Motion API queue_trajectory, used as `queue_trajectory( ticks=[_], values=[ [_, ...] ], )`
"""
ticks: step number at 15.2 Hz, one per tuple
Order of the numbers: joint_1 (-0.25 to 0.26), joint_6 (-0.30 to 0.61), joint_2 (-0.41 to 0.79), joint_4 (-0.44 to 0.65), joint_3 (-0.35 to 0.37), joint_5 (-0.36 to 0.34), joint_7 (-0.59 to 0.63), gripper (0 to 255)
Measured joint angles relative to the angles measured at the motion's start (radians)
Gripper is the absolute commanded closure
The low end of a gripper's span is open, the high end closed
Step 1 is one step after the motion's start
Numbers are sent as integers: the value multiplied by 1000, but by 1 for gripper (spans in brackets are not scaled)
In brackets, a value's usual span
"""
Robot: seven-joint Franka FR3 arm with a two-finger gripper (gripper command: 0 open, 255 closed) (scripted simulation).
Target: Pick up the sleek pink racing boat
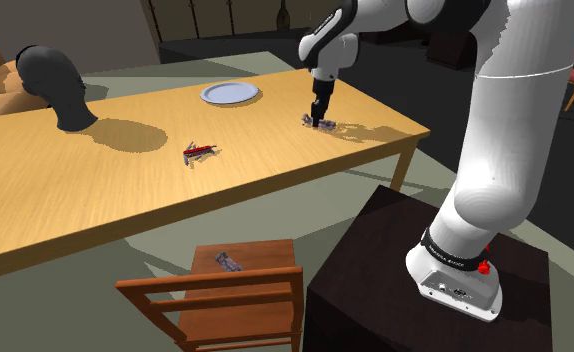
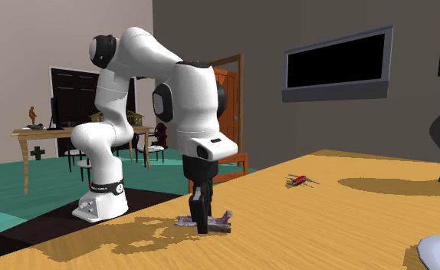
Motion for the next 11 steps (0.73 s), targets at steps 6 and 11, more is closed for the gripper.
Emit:
queue_trajectory(
  ticks=[6, 11],
  values=[
    [7, -63, -40, 30, -9, -28, 25, 255],
    [10, -122, -67, 66, -15, -49, 43, 255]
  ],
)
